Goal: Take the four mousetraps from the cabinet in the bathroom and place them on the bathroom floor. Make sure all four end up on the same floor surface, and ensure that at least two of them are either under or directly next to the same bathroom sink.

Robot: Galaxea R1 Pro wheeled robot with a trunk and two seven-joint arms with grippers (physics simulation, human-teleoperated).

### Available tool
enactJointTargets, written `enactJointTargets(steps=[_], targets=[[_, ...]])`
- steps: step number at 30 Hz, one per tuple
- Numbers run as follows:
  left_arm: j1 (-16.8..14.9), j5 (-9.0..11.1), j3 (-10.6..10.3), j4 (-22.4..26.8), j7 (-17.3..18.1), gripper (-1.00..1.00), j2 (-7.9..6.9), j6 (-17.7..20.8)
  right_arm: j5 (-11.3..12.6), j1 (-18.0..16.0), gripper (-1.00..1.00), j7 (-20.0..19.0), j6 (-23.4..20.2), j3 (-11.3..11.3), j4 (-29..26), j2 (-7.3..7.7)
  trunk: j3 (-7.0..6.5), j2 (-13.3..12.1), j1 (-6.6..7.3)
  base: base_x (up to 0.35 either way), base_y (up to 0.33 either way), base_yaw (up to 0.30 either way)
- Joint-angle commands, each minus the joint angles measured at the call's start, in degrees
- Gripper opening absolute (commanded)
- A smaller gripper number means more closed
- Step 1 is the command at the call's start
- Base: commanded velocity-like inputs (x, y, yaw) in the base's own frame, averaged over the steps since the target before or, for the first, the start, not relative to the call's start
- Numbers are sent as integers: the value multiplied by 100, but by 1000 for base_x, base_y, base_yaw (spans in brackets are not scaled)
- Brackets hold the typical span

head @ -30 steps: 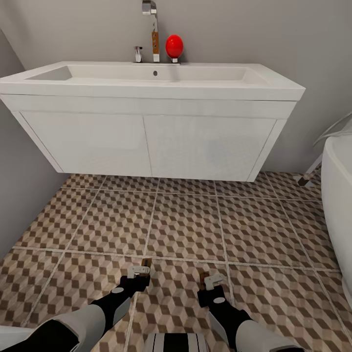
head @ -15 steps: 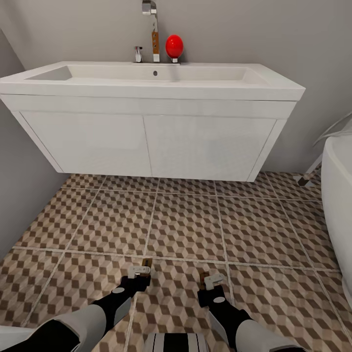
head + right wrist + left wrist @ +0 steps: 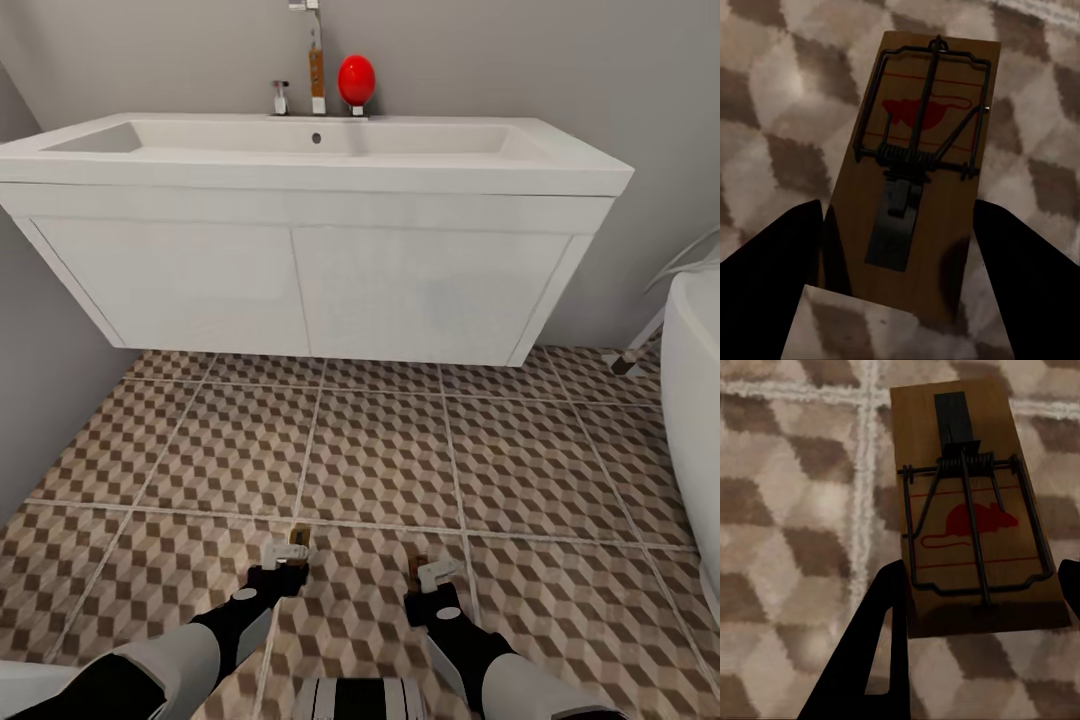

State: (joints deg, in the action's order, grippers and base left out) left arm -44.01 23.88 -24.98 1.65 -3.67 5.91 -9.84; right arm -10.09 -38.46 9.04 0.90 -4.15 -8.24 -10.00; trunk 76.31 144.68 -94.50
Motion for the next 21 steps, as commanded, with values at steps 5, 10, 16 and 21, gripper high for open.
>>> enactJointTargets(steps=[5,10,16,21], targets=[[-3,16,-51,1,-227,-100,11,-11,-20,-4,-100,36,11,-42,7,0,115,8,-11,0,0,0],[-3,11,-51,2,-231,-100,15,-10,-20,-4,-100,36,14,-42,7,0,226,15,-24,0,0,0],[-3,-1,-49,0,-231,-100,15,-10,-24,-4,-100,36,21,-42,7,0,337,22,-37,0,0,0],[-3,-7,-48,-2,-231,-100,11,-18,-28,-4,-100,36,28,-42,7,0,337,22,-37,0,0,0]])
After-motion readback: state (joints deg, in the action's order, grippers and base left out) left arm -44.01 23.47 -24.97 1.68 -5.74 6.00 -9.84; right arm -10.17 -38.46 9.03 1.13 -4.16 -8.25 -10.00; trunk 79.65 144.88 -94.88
